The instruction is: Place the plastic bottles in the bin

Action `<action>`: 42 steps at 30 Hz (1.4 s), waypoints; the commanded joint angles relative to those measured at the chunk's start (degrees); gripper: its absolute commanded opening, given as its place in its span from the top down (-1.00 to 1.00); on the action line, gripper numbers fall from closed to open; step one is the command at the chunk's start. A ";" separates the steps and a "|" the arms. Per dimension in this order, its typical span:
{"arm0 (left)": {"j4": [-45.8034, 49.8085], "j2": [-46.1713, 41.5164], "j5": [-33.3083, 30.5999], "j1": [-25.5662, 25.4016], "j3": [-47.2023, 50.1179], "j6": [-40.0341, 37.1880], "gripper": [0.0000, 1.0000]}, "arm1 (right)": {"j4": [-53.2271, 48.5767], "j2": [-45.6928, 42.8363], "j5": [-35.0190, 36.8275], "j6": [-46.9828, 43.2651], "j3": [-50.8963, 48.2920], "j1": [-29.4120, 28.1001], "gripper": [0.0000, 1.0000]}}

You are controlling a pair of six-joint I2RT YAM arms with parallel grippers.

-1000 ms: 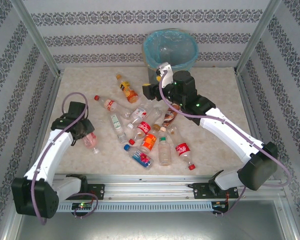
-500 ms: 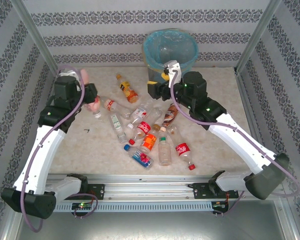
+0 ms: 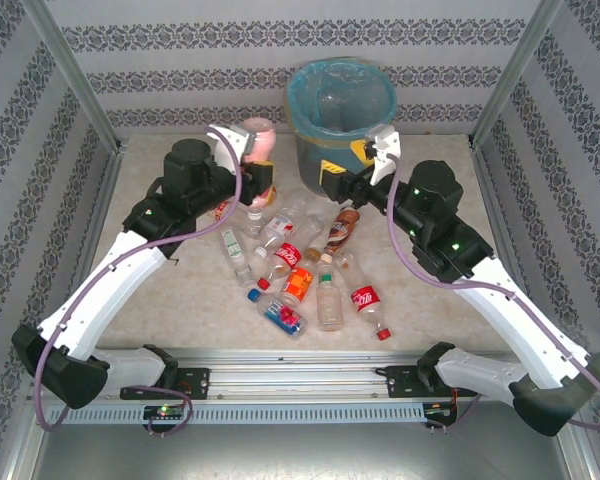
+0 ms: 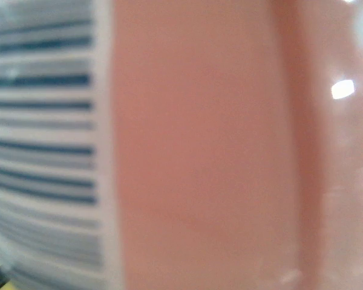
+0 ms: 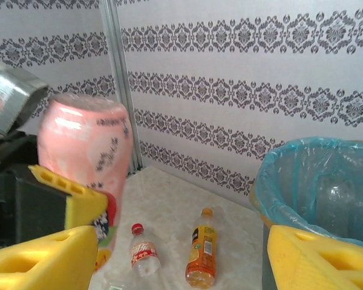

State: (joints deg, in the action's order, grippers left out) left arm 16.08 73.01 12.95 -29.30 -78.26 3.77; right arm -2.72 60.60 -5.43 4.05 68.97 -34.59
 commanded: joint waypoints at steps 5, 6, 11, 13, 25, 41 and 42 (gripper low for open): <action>-6.38 2.08 11.09 -3.34 -0.34 -6.63 0.56 | 3.75 -3.77 -8.02 -4.47 -1.19 0.66 -0.55; -6.57 2.01 12.13 -3.47 -0.01 -7.36 0.56 | 3.53 -3.87 -9.87 -4.83 -1.03 0.67 -0.56; -9.19 0.68 14.52 -3.62 2.84 -7.84 0.61 | 4.64 -3.14 -16.75 -5.71 -0.62 0.74 -0.58; -10.31 0.25 15.85 -3.66 4.01 -7.49 0.65 | 4.77 -1.97 -19.28 -5.33 0.45 0.67 -0.60; -14.48 -2.68 22.03 -3.75 7.81 -8.51 0.65 | 2.73 7.83 -24.04 1.32 7.99 0.66 -0.94; -18.72 -5.03 23.14 -4.06 8.81 -6.78 0.61 | 3.21 15.06 -31.17 5.17 13.39 -0.91 -0.86; -18.93 -5.13 22.80 -4.10 8.91 -6.56 0.61 | 3.01 15.52 -31.34 5.24 13.73 -1.01 -0.85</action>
State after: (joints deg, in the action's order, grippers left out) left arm 0.78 69.34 34.30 -32.32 -68.95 -3.29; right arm -0.64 74.96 -34.04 8.27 80.53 -34.94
